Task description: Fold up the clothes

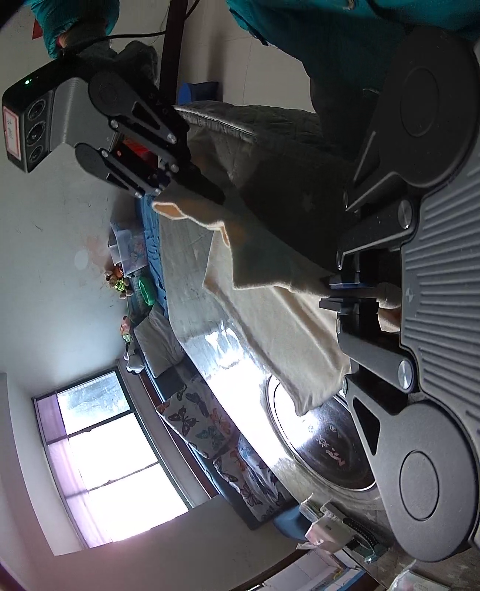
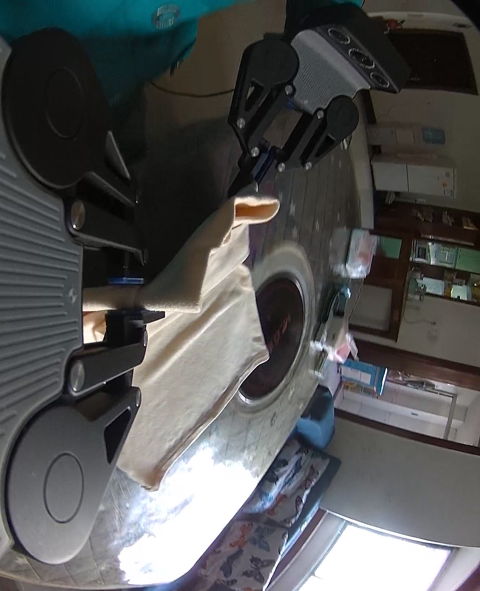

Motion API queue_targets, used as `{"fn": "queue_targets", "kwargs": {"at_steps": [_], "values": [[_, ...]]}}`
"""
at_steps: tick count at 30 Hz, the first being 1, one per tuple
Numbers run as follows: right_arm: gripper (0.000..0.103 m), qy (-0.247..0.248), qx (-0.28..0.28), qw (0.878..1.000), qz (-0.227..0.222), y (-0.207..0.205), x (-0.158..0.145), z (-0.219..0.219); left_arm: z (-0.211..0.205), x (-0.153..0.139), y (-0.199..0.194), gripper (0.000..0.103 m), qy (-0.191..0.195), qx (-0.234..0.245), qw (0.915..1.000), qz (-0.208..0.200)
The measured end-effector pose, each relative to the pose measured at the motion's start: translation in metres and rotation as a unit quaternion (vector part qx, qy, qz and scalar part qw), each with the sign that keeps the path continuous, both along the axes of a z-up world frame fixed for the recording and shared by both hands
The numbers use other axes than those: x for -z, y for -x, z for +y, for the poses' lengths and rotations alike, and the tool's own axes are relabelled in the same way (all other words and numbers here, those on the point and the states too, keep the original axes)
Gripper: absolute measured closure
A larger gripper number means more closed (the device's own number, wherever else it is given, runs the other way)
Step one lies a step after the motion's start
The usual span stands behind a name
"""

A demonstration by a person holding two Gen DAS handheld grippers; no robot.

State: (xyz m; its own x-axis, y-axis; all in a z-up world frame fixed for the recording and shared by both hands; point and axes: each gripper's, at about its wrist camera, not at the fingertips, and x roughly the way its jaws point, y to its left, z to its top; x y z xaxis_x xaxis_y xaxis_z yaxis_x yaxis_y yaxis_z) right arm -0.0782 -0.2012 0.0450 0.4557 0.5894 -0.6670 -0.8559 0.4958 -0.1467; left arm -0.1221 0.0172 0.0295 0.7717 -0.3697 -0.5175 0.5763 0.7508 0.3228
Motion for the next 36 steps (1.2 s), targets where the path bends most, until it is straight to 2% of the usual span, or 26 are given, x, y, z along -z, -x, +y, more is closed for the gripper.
{"fn": "queue_targets", "kwargs": {"at_steps": [4,10,15,18,24,28,31,32,34,36], "values": [[0.093,-0.009,0.001,1.000,0.014,0.005,-0.005,0.002,0.001,-0.004,-0.012,0.098,0.009,-0.026,0.9996,-0.008],[0.093,-0.029,0.026,0.999,0.026,-0.019,-0.010,0.004,-0.004,-0.004,-0.055,0.098,0.011,-0.066,0.9976,-0.018],[0.093,-0.041,0.052,0.997,0.042,-0.070,-0.017,0.003,-0.004,-0.010,-0.113,0.098,0.018,-0.091,0.9954,-0.021],[0.093,-0.046,0.076,0.994,0.056,-0.107,-0.009,0.004,-0.008,-0.009,-0.151,0.098,0.010,-0.101,0.9947,-0.018],[0.093,-0.056,0.122,0.988,0.082,-0.178,0.009,0.006,-0.020,0.020,-0.227,0.098,-0.002,-0.138,0.9901,0.023],[0.091,-0.065,0.177,0.977,0.096,-0.210,0.037,0.006,-0.021,0.040,-0.254,0.095,-0.001,-0.158,0.9865,0.042],[0.089,-0.091,0.227,0.962,0.122,-0.226,0.058,0.000,-0.017,0.045,-0.262,0.092,0.012,-0.172,0.9839,0.045],[0.089,-0.097,0.243,0.957,0.124,-0.229,0.064,-0.002,-0.015,0.045,-0.264,0.090,0.016,-0.179,0.9827,0.045],[0.086,-0.104,0.269,0.950,0.122,-0.231,0.072,-0.006,-0.010,0.043,-0.265,0.075,0.028,-0.193,0.9799,0.043],[0.079,-0.107,0.284,0.946,0.116,-0.229,0.074,-0.009,-0.002,0.036,-0.261,0.074,0.042,-0.208,0.9765,0.036]]}}
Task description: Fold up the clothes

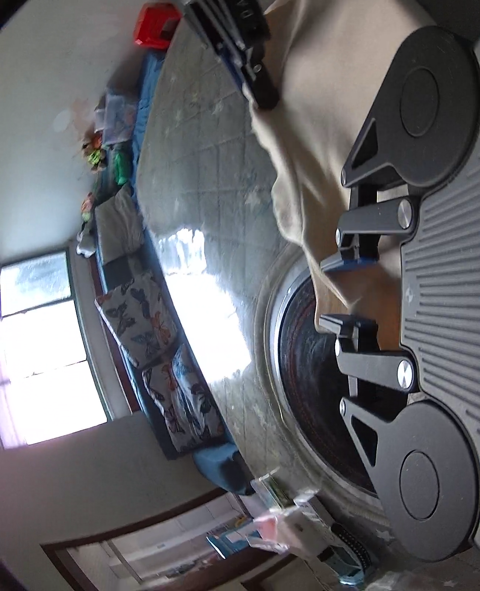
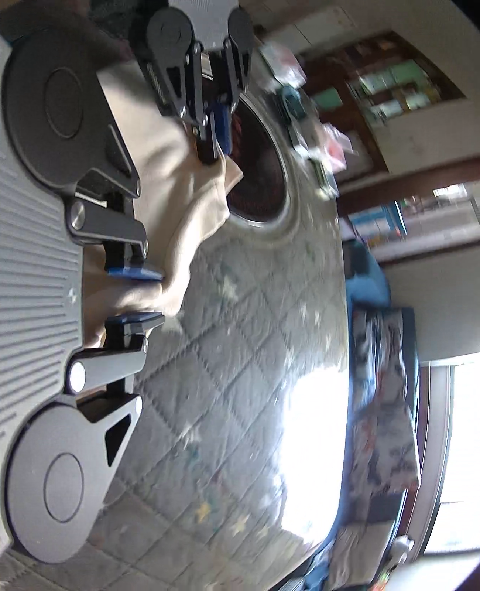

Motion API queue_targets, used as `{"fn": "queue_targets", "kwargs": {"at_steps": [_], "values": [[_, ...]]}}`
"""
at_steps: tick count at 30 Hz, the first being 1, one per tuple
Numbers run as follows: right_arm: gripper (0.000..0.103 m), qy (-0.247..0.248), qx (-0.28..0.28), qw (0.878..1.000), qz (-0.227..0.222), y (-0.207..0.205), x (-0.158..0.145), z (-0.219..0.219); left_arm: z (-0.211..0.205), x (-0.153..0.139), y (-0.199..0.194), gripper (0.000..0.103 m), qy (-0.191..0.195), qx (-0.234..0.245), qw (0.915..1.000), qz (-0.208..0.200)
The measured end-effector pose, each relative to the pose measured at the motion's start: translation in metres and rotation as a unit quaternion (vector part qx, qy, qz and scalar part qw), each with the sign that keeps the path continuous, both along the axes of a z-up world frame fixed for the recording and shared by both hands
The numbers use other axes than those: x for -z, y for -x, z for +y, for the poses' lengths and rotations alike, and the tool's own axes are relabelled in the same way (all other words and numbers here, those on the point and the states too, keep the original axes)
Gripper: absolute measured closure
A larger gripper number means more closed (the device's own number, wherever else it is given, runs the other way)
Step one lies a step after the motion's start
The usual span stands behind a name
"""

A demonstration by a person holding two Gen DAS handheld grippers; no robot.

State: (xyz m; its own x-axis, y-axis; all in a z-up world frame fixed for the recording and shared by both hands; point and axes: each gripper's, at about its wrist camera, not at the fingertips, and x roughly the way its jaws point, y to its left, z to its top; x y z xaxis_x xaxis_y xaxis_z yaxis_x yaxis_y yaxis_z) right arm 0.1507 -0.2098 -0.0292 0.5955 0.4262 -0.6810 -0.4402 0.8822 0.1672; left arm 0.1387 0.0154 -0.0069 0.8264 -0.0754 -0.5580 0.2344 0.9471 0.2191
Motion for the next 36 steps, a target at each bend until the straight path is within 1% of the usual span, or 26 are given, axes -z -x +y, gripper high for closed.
{"fn": "queue_targets", "kwargs": {"at_steps": [1,4,6,8,10,14,16,17,20,22,25,28,29,31,32,36], "values": [[0.079,0.005,0.003,1.000,-0.008,0.002,-0.001,0.000,0.005,-0.004,0.002,0.074,0.006,-0.009,0.9999,-0.004],[0.077,0.032,0.008,0.998,-0.050,0.012,-0.012,0.005,0.023,-0.019,0.013,0.074,0.029,-0.037,0.9988,-0.011],[0.077,0.033,-0.002,0.997,-0.072,0.019,-0.021,0.010,0.035,-0.027,0.025,0.074,0.051,-0.046,0.9976,-0.010],[0.077,0.021,-0.028,0.997,-0.074,0.022,-0.029,0.018,0.041,-0.030,0.037,0.072,0.074,-0.041,0.9964,0.005],[0.077,0.014,-0.051,0.996,-0.068,0.023,-0.030,0.030,0.047,-0.033,0.048,0.069,0.096,-0.037,0.9945,0.020],[0.077,0.018,-0.083,0.995,-0.050,0.020,-0.019,0.057,0.047,-0.022,0.054,0.068,0.102,-0.043,0.9929,0.044],[0.077,0.030,-0.084,0.995,-0.040,0.017,-0.010,0.069,0.048,-0.017,0.051,0.059,0.103,-0.052,0.9920,0.053],[0.077,0.039,-0.080,0.995,-0.039,0.016,-0.005,0.075,0.048,-0.014,0.050,0.058,0.103,-0.057,0.9914,0.058],[0.077,0.055,-0.070,0.994,-0.055,0.015,0.002,0.081,0.049,-0.006,0.044,0.058,0.104,-0.067,0.9899,0.069],[0.078,0.055,-0.065,0.995,-0.054,0.013,0.003,0.080,0.049,-0.001,0.040,0.058,0.106,-0.069,0.9891,0.074],[0.078,0.049,-0.066,0.995,-0.052,0.012,0.003,0.078,0.047,-0.005,0.039,0.058,0.106,-0.064,0.9898,0.069],[0.078,0.046,-0.057,0.996,-0.050,0.010,0.001,0.073,0.044,-0.001,0.032,0.058,0.106,-0.054,0.9893,0.084],[0.078,0.052,-0.059,0.996,-0.050,0.010,0.002,0.073,0.045,0.000,0.030,0.058,0.111,-0.055,0.9884,0.088],[0.078,0.061,-0.064,0.995,-0.056,0.011,0.004,0.074,0.045,-0.001,0.028,0.064,0.120,-0.053,0.9867,0.096],[0.078,0.070,-0.071,0.993,-0.062,0.013,0.005,0.076,0.045,-0.002,0.028,0.065,0.122,-0.050,0.9862,0.100],[0.078,0.084,-0.094,0.989,-0.071,0.022,0.005,0.079,0.040,-0.005,0.044,0.065,0.103,-0.043,0.9896,0.091]]}}
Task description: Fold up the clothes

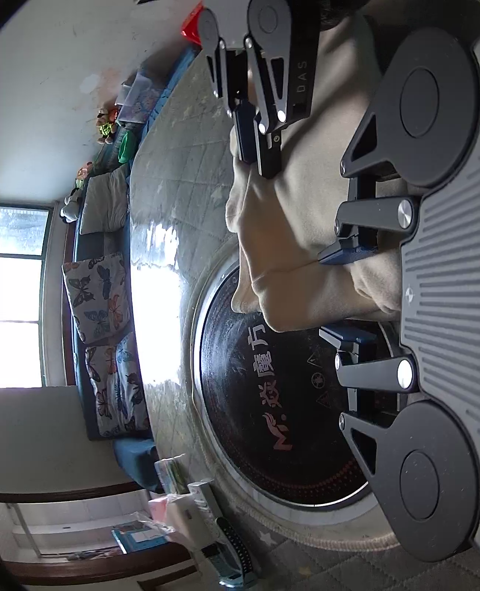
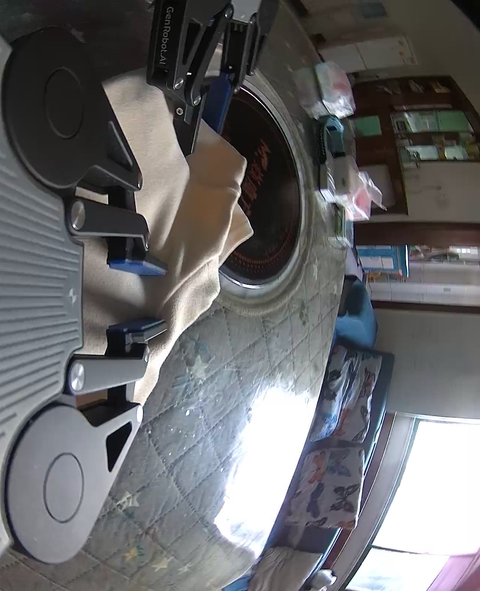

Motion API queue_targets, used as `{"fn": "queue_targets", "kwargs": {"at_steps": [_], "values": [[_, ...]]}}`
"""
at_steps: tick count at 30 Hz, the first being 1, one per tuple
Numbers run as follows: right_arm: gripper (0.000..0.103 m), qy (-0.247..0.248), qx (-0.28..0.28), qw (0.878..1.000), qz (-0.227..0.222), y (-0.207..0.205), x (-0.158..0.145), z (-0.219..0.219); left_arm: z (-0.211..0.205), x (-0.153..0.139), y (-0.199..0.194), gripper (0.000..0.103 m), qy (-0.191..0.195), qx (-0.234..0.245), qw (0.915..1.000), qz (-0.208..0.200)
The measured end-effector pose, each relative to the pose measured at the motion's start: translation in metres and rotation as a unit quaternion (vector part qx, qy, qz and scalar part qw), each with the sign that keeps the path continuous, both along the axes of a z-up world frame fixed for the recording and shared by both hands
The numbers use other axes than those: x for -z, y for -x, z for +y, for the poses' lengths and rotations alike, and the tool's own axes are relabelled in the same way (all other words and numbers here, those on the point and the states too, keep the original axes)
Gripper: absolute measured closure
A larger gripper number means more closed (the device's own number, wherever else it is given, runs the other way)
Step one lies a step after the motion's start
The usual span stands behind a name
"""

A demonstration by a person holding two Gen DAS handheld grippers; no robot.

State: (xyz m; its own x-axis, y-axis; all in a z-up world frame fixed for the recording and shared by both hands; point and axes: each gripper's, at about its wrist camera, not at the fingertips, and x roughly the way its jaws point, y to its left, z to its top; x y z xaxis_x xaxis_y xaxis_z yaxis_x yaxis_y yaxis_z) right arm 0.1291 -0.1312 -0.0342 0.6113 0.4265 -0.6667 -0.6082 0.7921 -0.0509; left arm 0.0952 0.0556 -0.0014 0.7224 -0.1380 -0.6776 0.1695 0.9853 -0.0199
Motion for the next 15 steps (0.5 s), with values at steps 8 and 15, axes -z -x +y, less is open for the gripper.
{"fn": "queue_targets", "kwargs": {"at_steps": [8,15], "values": [[0.078,0.021,-0.056,0.998,-0.004,0.042,-0.002,-0.002,-0.002,-0.003,0.050,0.065,0.021,0.040,0.9989,0.011],[0.078,0.035,-0.098,0.995,-0.002,0.080,-0.004,-0.008,-0.007,-0.008,0.094,0.062,0.014,0.096,0.9951,0.017]]}}
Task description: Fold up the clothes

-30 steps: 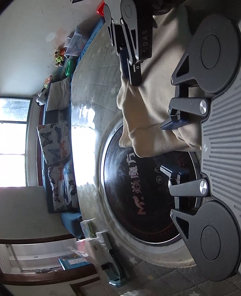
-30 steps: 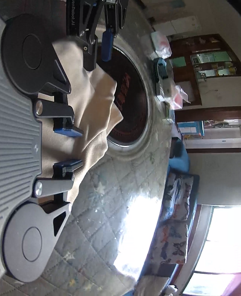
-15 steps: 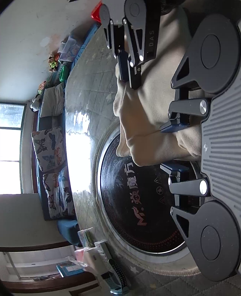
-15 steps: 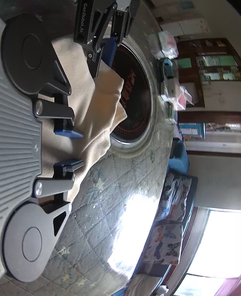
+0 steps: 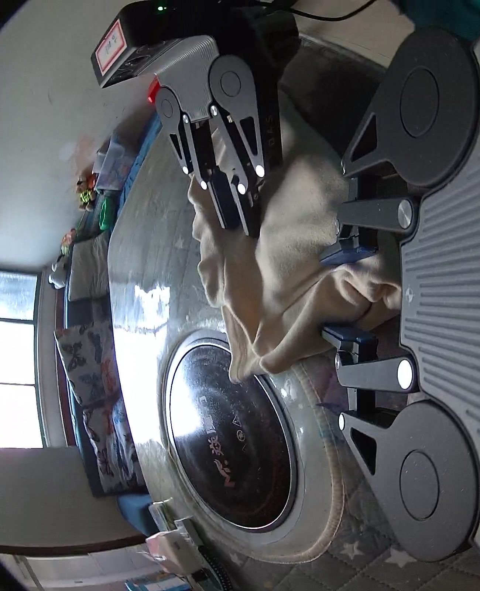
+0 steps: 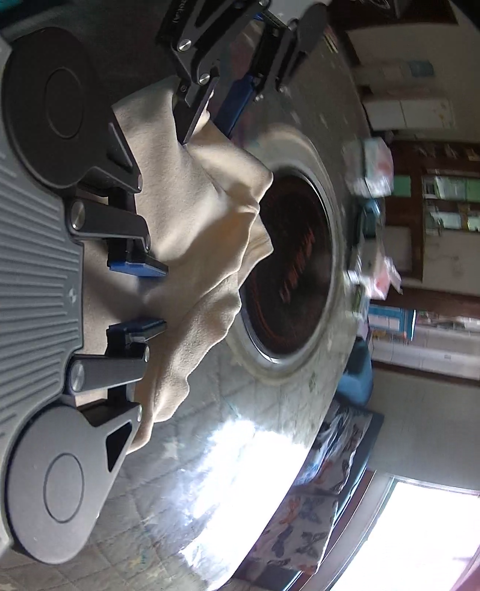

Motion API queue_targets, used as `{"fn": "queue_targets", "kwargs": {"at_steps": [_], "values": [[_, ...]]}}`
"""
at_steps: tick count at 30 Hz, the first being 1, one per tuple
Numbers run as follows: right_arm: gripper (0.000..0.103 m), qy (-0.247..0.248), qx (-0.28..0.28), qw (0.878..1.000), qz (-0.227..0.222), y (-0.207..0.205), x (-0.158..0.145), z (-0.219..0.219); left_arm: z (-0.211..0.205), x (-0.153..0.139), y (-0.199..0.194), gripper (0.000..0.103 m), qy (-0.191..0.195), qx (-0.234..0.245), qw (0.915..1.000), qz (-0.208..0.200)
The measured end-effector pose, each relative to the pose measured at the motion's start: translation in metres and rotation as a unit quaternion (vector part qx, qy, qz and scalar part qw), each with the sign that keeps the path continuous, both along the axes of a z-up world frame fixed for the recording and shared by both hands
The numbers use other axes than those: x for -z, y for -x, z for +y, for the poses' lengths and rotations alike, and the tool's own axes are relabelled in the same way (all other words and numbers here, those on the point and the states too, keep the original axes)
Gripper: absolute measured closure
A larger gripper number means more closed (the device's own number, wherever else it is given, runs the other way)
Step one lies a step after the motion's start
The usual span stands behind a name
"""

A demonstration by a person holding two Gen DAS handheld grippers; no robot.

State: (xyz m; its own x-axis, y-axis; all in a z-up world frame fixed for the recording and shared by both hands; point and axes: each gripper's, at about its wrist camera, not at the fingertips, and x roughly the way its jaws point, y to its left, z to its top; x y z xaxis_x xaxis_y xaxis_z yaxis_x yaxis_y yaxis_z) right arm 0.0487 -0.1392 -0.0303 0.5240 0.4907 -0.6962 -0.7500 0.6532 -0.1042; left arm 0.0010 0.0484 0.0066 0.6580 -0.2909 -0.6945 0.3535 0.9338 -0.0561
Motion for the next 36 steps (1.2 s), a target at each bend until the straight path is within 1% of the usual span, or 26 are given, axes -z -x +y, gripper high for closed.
{"fn": "queue_targets", "kwargs": {"at_steps": [3,5,8,10,13,17,19,20,21,22,23,24,25,26,27,30,34,36], "values": [[0.079,-0.015,0.019,1.000,0.009,0.009,-0.004,-0.012,0.008,-0.007,-0.007,0.063,0.002,-0.023,0.9996,-0.014],[0.079,-0.035,0.044,0.998,0.013,0.007,-0.009,-0.022,0.008,-0.011,-0.016,0.063,-0.003,-0.028,0.9992,-0.030],[0.079,-0.061,0.088,0.994,0.003,0.001,-0.019,-0.040,0.009,-0.017,-0.029,0.063,-0.011,-0.033,0.9981,-0.051],[0.078,-0.073,0.110,0.991,0.007,-0.006,-0.022,-0.052,0.005,-0.013,-0.039,0.063,-0.020,-0.021,0.9983,-0.051],[0.078,-0.088,0.128,0.987,0.034,-0.021,-0.021,-0.063,0.000,-0.005,-0.049,0.063,-0.031,-0.017,0.9986,-0.039],[0.078,-0.109,0.153,0.980,0.071,-0.042,-0.019,-0.078,-0.001,0.001,-0.051,0.065,-0.027,-0.009,0.9992,-0.029],[0.078,-0.117,0.152,0.977,0.091,-0.052,-0.017,-0.078,0.001,0.003,-0.052,0.081,-0.025,-0.014,0.9993,-0.025],[0.078,-0.116,0.155,0.976,0.102,-0.058,-0.015,-0.077,0.002,0.003,-0.053,0.085,-0.024,-0.017,0.9993,-0.023],[0.078,-0.114,0.158,0.974,0.113,-0.064,-0.011,-0.074,0.003,0.003,-0.053,0.092,-0.025,-0.019,0.9992,-0.025],[0.078,-0.113,0.160,0.974,0.118,-0.066,-0.008,-0.073,0.004,0.003,-0.053,0.095,-0.025,-0.021,0.9991,-0.028],[0.079,-0.112,0.162,0.973,0.121,-0.068,-0.006,-0.071,0.004,0.002,-0.053,0.096,-0.024,-0.021,0.9990,-0.031],[0.083,-0.111,0.164,0.972,0.125,-0.069,-0.003,-0.070,0.004,0.001,-0.051,0.097,-0.023,-0.019,0.9989,-0.035],[0.086,-0.111,0.164,0.972,0.124,-0.069,-0.003,-0.070,0.003,0.000,-0.050,0.097,-0.025,-0.017,0.9987,-0.041],[0.094,-0.112,0.165,0.972,0.120,-0.067,-0.003,-0.070,0.003,-0.001,-0.049,0.097,-0.026,-0.016,0.9985,-0.045],[0.098,-0.114,0.166,0.973,0.116,-0.064,-0.004,-0.070,0.002,-0.002,-0.048,0.097,-0.026,-0.014,0.9984,-0.048],[0.099,-0.118,0.170,0.974,0.098,-0.059,-0.008,-0.072,0.003,-0.005,-0.047,0.098,-0.028,-0.017,0.9977,-0.060],[0.099,-0.127,0.183,0.972,0.079,-0.055,-0.012,-0.076,0.005,-0.010,-0.049,0.098,-0.023,-0.026,0.9972,-0.067],[0.099,-0.133,0.187,0.972,0.060,-0.052,-0.020,-0.078,0.005,-0.017,-0.051,0.098,-0.016,-0.024,0.9964,-0.080]]}}
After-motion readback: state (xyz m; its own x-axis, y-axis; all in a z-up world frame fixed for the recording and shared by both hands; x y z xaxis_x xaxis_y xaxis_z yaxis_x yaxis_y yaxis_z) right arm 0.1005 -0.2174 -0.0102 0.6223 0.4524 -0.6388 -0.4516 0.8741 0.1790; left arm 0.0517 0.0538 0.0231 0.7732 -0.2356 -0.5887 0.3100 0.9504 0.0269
